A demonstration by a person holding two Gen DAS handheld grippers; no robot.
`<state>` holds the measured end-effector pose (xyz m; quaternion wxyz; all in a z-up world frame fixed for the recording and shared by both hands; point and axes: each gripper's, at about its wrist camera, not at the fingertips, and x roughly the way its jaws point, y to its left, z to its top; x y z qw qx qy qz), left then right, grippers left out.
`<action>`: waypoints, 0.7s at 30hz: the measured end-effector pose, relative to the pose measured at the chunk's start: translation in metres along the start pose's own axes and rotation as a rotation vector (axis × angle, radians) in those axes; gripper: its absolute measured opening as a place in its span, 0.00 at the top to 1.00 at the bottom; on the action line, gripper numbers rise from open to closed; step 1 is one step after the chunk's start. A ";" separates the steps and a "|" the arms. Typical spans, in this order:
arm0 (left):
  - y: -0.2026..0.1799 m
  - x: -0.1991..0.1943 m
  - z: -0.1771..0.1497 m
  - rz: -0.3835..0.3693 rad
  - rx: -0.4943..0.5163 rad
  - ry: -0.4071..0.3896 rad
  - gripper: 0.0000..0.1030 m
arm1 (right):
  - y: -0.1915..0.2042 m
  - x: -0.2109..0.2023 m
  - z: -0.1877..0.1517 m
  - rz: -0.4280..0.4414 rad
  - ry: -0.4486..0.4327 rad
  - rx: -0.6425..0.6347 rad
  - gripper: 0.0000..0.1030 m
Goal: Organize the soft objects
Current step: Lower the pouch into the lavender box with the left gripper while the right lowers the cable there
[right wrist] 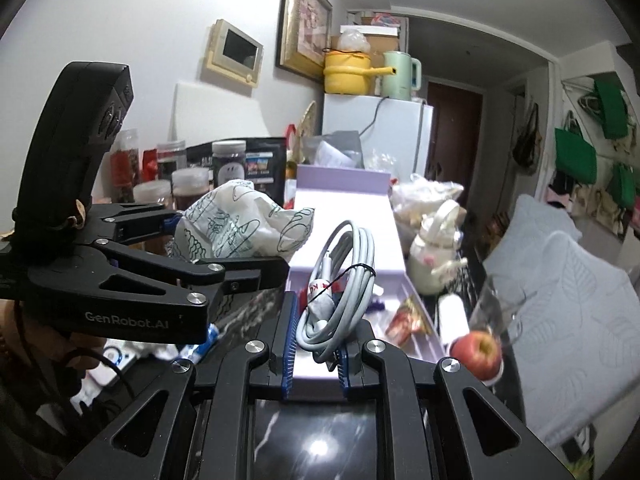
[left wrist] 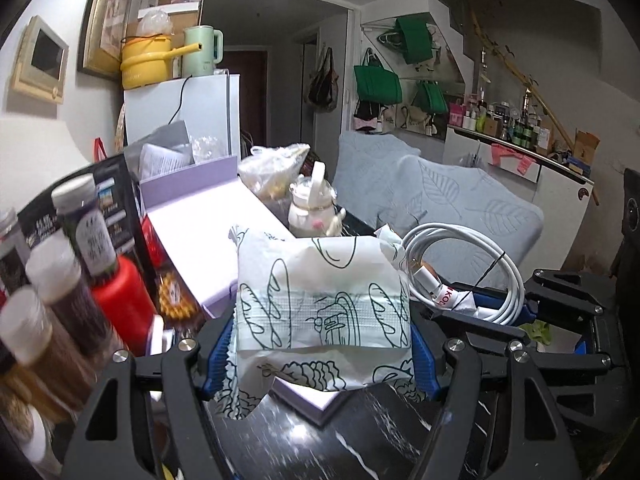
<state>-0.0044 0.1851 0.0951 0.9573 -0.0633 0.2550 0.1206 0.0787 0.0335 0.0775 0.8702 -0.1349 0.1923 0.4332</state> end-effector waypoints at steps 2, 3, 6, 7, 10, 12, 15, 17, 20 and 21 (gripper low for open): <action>0.003 0.005 0.010 0.007 0.007 -0.008 0.31 | -0.006 0.008 0.010 0.008 -0.004 -0.005 0.84; 0.005 0.008 0.014 0.011 0.009 -0.011 0.31 | -0.008 0.010 0.013 0.009 -0.006 -0.006 0.84; 0.011 0.017 0.029 0.022 0.021 -0.023 0.31 | -0.016 0.021 0.026 0.010 -0.012 -0.010 0.84; 0.012 0.019 0.032 0.023 0.021 -0.025 0.31 | -0.019 0.025 0.030 0.008 -0.012 -0.012 0.84; 0.021 0.032 0.046 0.024 0.011 -0.029 0.31 | -0.028 0.039 0.042 0.005 -0.008 -0.020 0.84; 0.027 0.041 0.053 0.027 0.008 -0.025 0.31 | -0.034 0.050 0.049 0.004 -0.002 -0.022 0.84; 0.036 0.059 0.064 0.048 0.003 -0.012 0.31 | -0.047 0.070 0.058 0.006 0.019 -0.010 0.84; 0.042 0.072 0.070 0.065 0.001 -0.003 0.31 | -0.054 0.080 0.061 -0.001 0.027 -0.006 0.84; 0.050 0.091 0.076 0.084 -0.006 0.018 0.31 | -0.068 0.100 0.067 -0.014 0.044 0.004 0.84; 0.054 0.100 0.078 0.090 -0.009 0.029 0.31 | -0.073 0.109 0.068 -0.019 0.053 0.010 0.84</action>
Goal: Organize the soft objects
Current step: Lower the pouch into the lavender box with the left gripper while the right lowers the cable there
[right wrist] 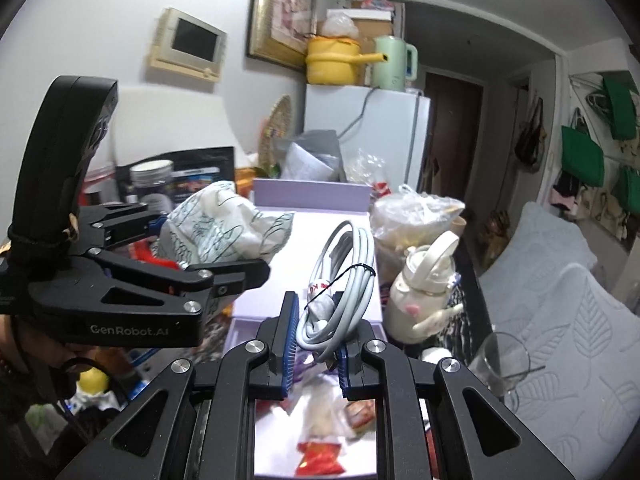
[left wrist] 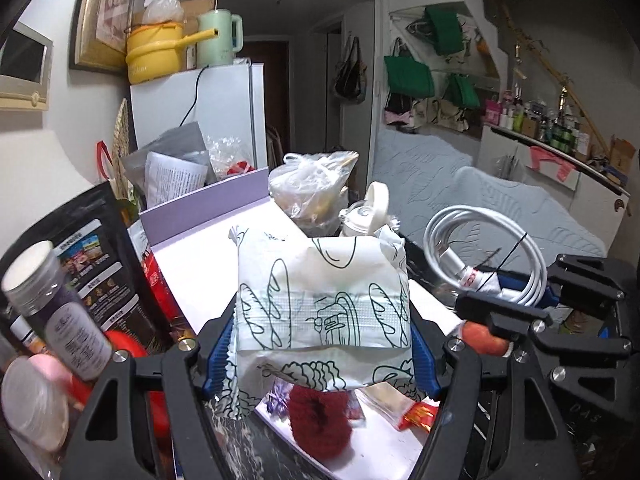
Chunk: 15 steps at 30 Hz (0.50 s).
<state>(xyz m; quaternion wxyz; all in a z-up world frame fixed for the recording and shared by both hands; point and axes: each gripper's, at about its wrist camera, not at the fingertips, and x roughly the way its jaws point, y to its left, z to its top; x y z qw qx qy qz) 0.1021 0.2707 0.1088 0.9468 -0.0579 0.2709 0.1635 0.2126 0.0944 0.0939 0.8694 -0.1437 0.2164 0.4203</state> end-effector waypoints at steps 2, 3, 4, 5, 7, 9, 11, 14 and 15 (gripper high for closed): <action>0.003 0.014 0.003 0.004 -0.001 0.019 0.31 | -0.008 0.013 0.003 -0.007 0.021 0.008 0.84; 0.004 0.022 0.004 0.005 0.001 0.032 0.31 | -0.011 0.019 0.003 -0.013 0.035 0.013 0.84; 0.006 0.031 0.005 0.007 0.003 0.045 0.31 | -0.015 0.027 0.003 -0.019 0.049 0.019 0.84; 0.006 0.039 0.005 0.011 0.004 0.057 0.31 | -0.018 0.034 0.003 -0.023 0.063 0.023 0.84; 0.009 0.054 0.005 0.016 0.003 0.082 0.31 | -0.024 0.043 0.000 -0.031 0.083 0.031 0.84; 0.008 0.066 0.002 0.018 0.003 0.106 0.31 | -0.028 0.053 -0.004 -0.033 0.105 0.040 0.84; 0.007 0.078 -0.001 0.017 0.009 0.135 0.31 | -0.033 0.062 -0.011 -0.036 0.132 0.050 0.84; 0.004 0.092 -0.008 0.012 0.019 0.169 0.31 | -0.036 0.072 -0.019 -0.040 0.165 0.056 0.84; 0.003 0.096 -0.011 0.010 0.020 0.179 0.31 | -0.037 0.076 -0.022 -0.042 0.176 0.059 0.84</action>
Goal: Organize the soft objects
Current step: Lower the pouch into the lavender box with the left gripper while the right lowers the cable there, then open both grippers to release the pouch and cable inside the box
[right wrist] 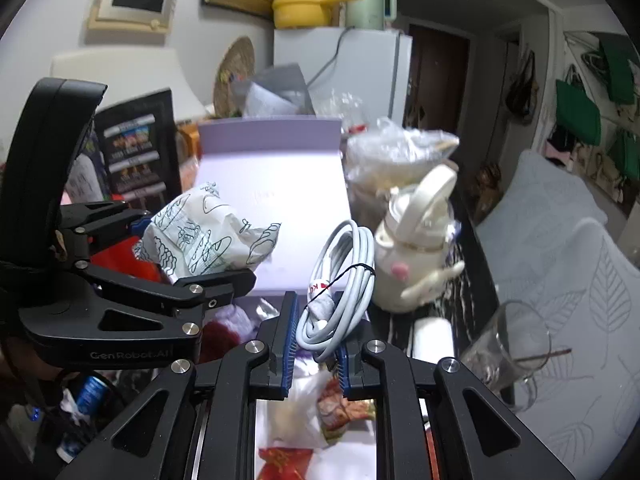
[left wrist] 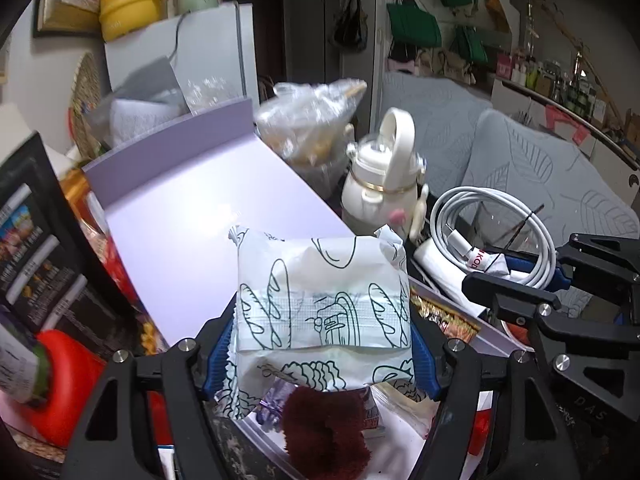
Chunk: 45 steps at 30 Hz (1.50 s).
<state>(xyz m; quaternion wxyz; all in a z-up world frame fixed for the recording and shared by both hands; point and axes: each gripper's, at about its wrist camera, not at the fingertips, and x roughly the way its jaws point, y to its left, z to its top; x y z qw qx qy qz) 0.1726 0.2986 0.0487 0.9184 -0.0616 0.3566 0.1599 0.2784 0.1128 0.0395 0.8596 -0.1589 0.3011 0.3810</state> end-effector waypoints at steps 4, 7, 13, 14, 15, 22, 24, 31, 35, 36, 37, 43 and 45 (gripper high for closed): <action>-0.002 0.017 -0.008 -0.016 -0.004 0.050 0.31 | -0.007 0.015 -0.011 -0.002 0.048 0.021 0.84; -0.004 0.026 -0.014 -0.014 0.006 0.088 0.31 | -0.011 0.023 -0.018 -0.001 0.082 0.030 0.84; -0.012 0.045 -0.025 -0.011 0.024 0.166 0.31 | -0.015 0.041 -0.033 -0.003 0.145 0.043 0.84; -0.012 0.050 -0.026 -0.010 0.024 0.178 0.31 | -0.016 0.043 -0.035 0.001 0.154 0.048 0.84; -0.013 0.054 -0.027 -0.013 0.021 0.195 0.31 | -0.017 0.046 -0.037 0.006 0.165 0.053 0.84; -0.016 0.076 -0.035 -0.007 0.026 0.252 0.31 | -0.022 0.066 -0.045 -0.006 0.222 0.055 0.84; -0.017 0.079 -0.035 -0.010 0.018 0.254 0.31 | -0.023 0.070 -0.046 -0.015 0.230 0.052 0.84; -0.015 0.090 -0.030 0.003 0.015 0.267 0.30 | -0.030 0.091 -0.047 -0.026 0.261 0.056 0.84; -0.013 0.100 -0.027 0.011 0.014 0.280 0.30 | -0.029 0.094 -0.047 -0.036 0.258 0.048 0.84; -0.013 0.103 -0.027 0.011 0.012 0.289 0.30 | -0.028 0.095 -0.047 -0.042 0.259 0.045 0.84; -0.013 0.104 -0.027 0.011 0.013 0.289 0.30 | -0.028 0.095 -0.046 -0.045 0.259 0.042 0.84; -0.019 0.104 -0.028 0.027 0.035 0.298 0.29 | -0.028 0.093 -0.047 -0.056 0.255 0.038 0.83; -0.020 0.106 -0.027 0.028 0.026 0.309 0.28 | -0.027 0.091 -0.046 -0.063 0.249 0.026 0.82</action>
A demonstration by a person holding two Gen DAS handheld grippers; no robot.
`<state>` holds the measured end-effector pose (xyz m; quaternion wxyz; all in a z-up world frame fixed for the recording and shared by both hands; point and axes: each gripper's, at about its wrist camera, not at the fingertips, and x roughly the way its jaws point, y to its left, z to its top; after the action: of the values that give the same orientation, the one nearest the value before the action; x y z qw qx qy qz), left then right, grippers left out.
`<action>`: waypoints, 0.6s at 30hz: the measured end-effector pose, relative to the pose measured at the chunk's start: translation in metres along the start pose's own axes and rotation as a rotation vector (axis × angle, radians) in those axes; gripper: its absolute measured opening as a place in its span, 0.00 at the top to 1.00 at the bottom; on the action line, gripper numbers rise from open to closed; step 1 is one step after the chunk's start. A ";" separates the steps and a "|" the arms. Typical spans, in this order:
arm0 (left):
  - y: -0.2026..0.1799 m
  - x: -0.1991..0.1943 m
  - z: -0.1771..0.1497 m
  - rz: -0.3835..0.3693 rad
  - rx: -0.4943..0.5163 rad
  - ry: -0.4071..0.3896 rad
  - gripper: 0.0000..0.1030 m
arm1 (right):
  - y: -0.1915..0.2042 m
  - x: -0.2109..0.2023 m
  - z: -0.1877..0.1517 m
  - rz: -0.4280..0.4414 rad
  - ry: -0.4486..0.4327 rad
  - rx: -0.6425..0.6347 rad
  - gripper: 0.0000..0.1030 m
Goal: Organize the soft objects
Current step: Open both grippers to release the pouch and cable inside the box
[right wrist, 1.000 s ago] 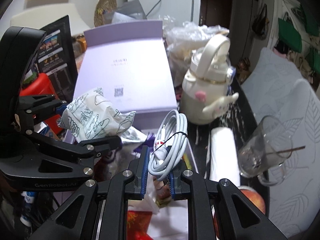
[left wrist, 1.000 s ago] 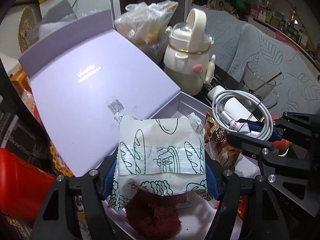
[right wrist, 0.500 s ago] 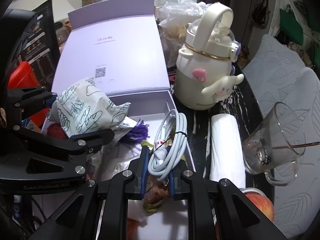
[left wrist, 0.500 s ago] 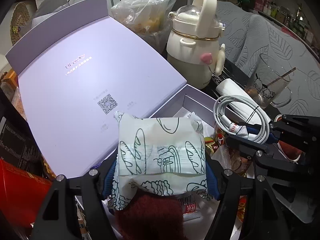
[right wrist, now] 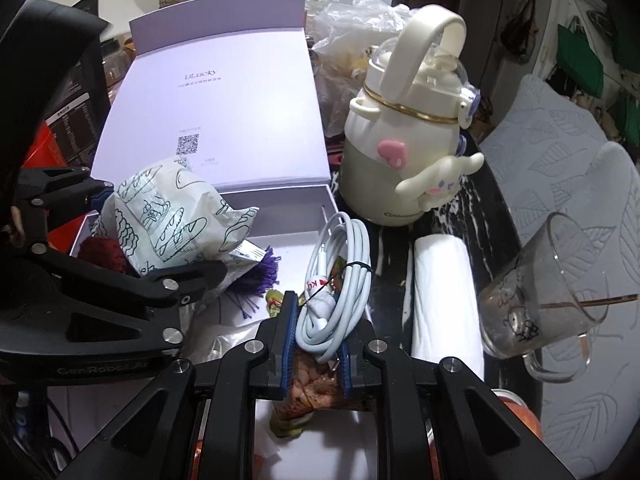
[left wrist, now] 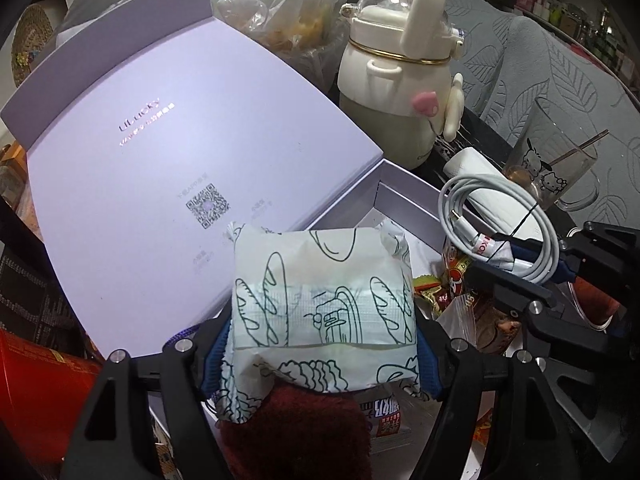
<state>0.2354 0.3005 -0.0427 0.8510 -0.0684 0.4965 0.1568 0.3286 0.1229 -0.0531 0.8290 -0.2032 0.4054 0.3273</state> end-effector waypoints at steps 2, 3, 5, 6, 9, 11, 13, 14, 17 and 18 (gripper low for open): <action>0.000 0.002 -0.001 -0.009 -0.007 0.009 0.28 | 0.002 -0.004 0.000 -0.014 -0.003 -0.010 0.79; 0.000 0.002 -0.001 -0.014 -0.010 0.007 0.27 | 0.002 -0.006 0.000 -0.022 -0.005 -0.014 0.72; 0.000 0.003 -0.001 -0.021 -0.013 0.002 0.27 | 0.002 -0.010 -0.001 -0.042 -0.012 -0.019 0.66; 0.001 0.003 -0.002 -0.025 -0.018 -0.002 0.27 | 0.001 -0.012 -0.001 -0.044 -0.015 -0.018 0.63; 0.002 0.000 -0.004 -0.024 -0.026 -0.013 0.26 | -0.002 -0.019 -0.001 -0.041 -0.022 -0.010 0.61; -0.001 -0.002 -0.006 -0.007 -0.002 -0.021 0.24 | -0.001 -0.023 -0.002 -0.056 -0.028 -0.020 0.61; -0.004 -0.004 -0.007 0.006 0.014 -0.014 0.22 | -0.001 -0.025 -0.003 -0.074 -0.029 -0.029 0.59; -0.005 -0.004 -0.007 0.007 0.017 -0.011 0.21 | -0.001 -0.026 -0.004 -0.083 -0.025 -0.029 0.56; -0.008 -0.003 -0.007 0.022 0.027 -0.016 0.12 | -0.005 -0.026 -0.006 -0.087 -0.016 -0.018 0.53; -0.009 -0.004 -0.007 0.033 0.030 -0.022 0.09 | -0.006 -0.027 -0.007 -0.085 -0.013 -0.014 0.53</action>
<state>0.2309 0.2893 -0.0435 0.8548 -0.0457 0.4902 0.1643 0.3167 0.1045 -0.0355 0.8433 -0.2239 0.3889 0.2956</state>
